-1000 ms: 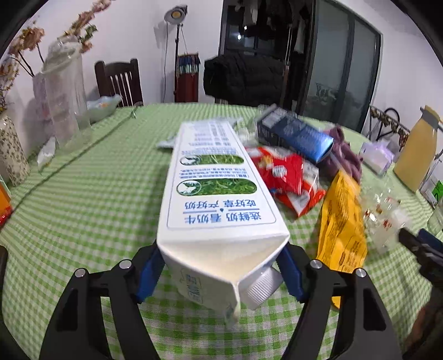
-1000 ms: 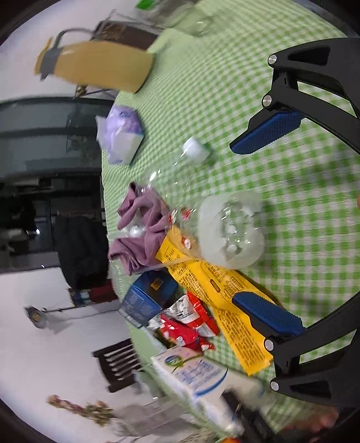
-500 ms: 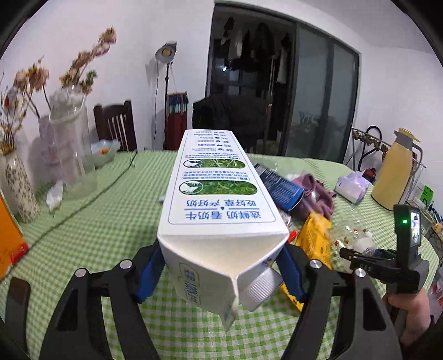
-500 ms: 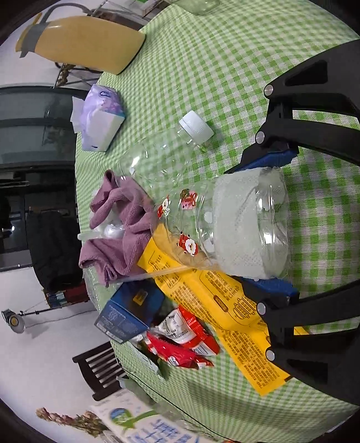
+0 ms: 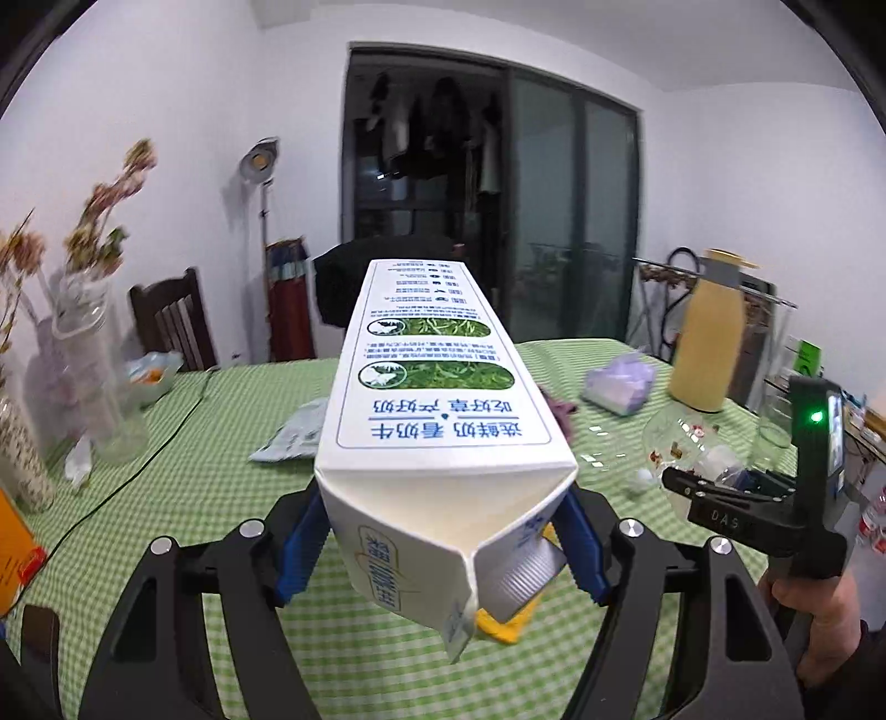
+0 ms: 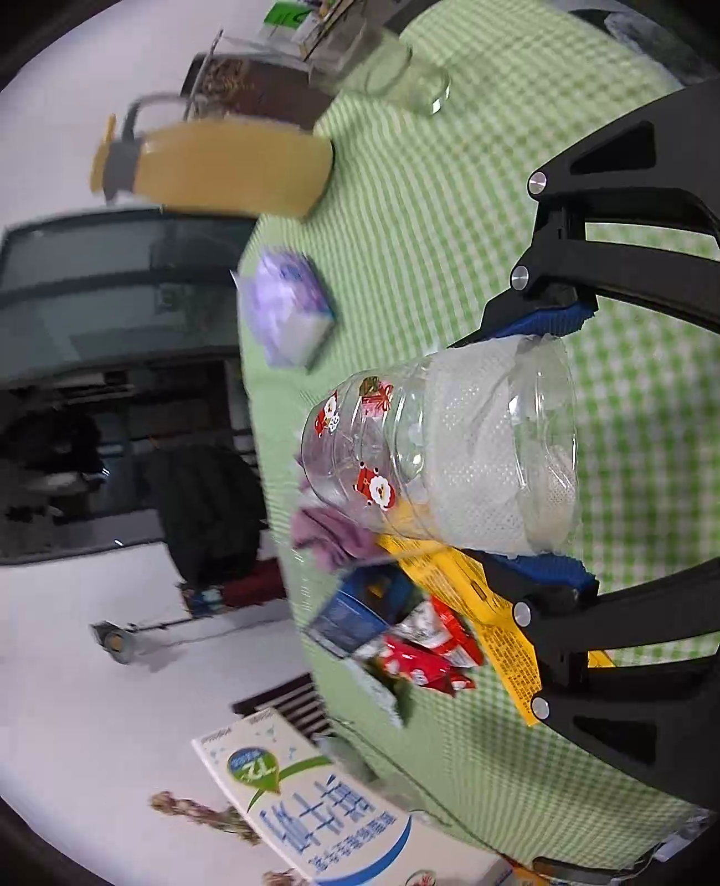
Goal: Collect trash
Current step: 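Carry the carton and bottle to the trash bag and release both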
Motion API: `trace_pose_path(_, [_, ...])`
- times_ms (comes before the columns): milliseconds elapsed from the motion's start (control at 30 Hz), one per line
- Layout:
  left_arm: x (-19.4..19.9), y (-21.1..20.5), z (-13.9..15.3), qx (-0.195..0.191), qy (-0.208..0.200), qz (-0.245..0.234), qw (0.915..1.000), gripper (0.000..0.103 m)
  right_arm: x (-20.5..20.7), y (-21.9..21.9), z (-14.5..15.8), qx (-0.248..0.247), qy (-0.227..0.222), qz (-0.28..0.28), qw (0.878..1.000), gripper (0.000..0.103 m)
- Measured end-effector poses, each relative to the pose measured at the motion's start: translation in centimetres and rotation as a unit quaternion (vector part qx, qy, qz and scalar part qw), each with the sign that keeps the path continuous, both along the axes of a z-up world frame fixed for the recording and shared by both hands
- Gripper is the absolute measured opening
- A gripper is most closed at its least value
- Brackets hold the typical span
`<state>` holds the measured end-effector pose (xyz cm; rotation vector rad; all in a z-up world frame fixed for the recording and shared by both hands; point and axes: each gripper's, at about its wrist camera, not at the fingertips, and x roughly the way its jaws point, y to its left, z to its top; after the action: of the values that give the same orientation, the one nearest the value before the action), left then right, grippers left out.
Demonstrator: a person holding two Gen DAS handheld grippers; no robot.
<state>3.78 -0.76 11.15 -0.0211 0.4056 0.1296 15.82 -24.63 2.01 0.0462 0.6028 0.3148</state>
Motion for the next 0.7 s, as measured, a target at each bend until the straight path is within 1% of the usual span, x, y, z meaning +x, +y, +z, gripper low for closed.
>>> trace_pose_path(100, [0.2, -3.1, 0.4, 0.019, -0.008, -0.020, 0.9996, 0.070, -1.4, -3.5, 1.0, 0.012, -0.016, -0.022, 1.000, 0.060])
trace_pose_path(200, [0.7, -5.6, 0.4, 0.021, -0.005, -0.043, 0.9988, 0.070, -2.8, -7.0, 1.5, 0.020, -0.030, -0.047, 0.998, 0.060])
trace_pose_path(300, [0.9, -8.4, 0.1, 0.019, 0.002, -0.070, 0.9974, 0.070, -4.0, -10.4, 1.3, 0.024, -0.036, -0.071, 0.997, 0.060])
trace_pose_path(400, [1.0, -11.9, -0.5, 0.027, 0.007, -0.103, 0.9943, 0.070, -5.6, -14.3, 0.8, 0.021, -0.038, -0.104, 0.994, 0.060])
trace_pose_path(467, [1.0, -14.0, -0.9, 0.030, 0.013, -0.127, 0.9914, 0.070, -6.8, -16.9, 0.4, 0.020, -0.039, -0.130, 0.990, 0.060])
trace_pose_path(533, [1.1, -16.7, -1.4, 0.029, 0.023, -0.161, 0.9864, 0.070, -8.4, -20.1, -0.1, 0.019, -0.040, -0.164, 0.985, 0.060])
trace_pose_path(633, [1.0, -20.2, -2.1, 0.021, 0.036, -0.200, 0.9790, 0.070, -11.0, -25.1, -1.1, 0.017, -0.036, -0.220, 0.975, 0.060])
trace_pose_path(700, [0.7, -23.0, -2.5, 0.018, 0.045, -0.230, 0.9719, 0.070, -12.7, -28.8, -2.1, 0.014, -0.026, -0.263, 0.964, 0.061])
